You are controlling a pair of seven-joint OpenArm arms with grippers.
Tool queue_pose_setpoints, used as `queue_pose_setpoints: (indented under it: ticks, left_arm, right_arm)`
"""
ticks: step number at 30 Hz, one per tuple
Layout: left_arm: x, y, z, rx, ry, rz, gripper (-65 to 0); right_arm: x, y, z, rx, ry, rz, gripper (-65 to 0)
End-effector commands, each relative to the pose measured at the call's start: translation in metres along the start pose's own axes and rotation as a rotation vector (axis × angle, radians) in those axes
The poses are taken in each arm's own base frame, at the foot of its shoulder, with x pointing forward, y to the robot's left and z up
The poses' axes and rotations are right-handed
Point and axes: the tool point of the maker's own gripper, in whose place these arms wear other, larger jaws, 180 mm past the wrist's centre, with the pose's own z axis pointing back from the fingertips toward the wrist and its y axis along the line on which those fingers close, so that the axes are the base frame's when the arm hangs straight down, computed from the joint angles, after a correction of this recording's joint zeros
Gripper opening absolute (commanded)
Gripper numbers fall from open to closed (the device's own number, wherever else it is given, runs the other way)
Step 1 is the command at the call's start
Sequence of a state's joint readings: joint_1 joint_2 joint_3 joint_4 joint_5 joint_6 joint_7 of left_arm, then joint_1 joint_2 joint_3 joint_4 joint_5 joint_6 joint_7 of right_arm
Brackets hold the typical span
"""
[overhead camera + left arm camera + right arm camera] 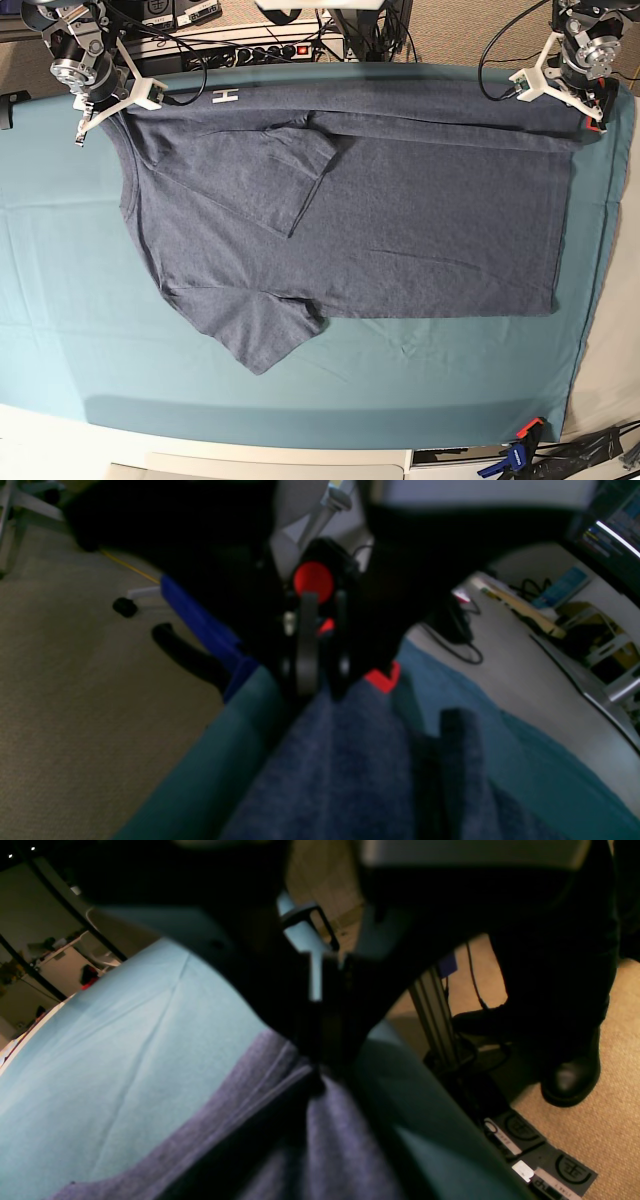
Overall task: Fold the T-shirt properly
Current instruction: 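Pull the shoulder edge toward the robot with both grippers, stretching the shirt, then release the shoulders and move both grippers along the shirt's sides toward the hem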
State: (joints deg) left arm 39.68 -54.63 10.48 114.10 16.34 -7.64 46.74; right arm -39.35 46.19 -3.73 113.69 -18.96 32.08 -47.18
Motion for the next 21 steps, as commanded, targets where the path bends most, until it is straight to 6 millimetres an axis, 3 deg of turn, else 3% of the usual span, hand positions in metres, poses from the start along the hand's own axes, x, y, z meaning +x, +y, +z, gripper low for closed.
queue_pose_setpoints:
  ticks: [1,5,7,11,13,21]
  left_arm:
    - [-0.0056,0.0101,0.002,0.035,0.019,-0.015,-58.5]
    - [-0.0055,0.01,0.002,0.034,0.019,-0.015,-58.1]
    - [-0.0056,0.0099,0.002,0.034,0.02,-0.015,-53.4]
    - [-0.0056,0.0102,0.0019,0.035,0.02,-0.015,-38.3]
    - [-0.0057,0.01,0.002,0.034,0.02,-0.016,-34.6]
    - [-0.0105,0.0101,0.0021,0.034,0.047,-0.015,-34.3]
  right_arm:
    - [-0.0122,-0.0139,0.0031,-0.041,0.052,0.022,-65.0]
    - [-0.012,-0.0139,0.0031,-0.041,0.051,0.021,-65.0]
    - [-0.0118,-0.0139,0.0031,-0.04,0.05,0.021,-65.0]
    - [-0.009,-0.0106,0.0029,-0.022,0.034,0.003,-49.1]
    - [-0.0087,-0.0097,0.0028,-0.018,0.032,-0.001,-47.5]
    - [-0.0184,-0.0077,0.0034,-0.006,0.085,0.007,-47.4]
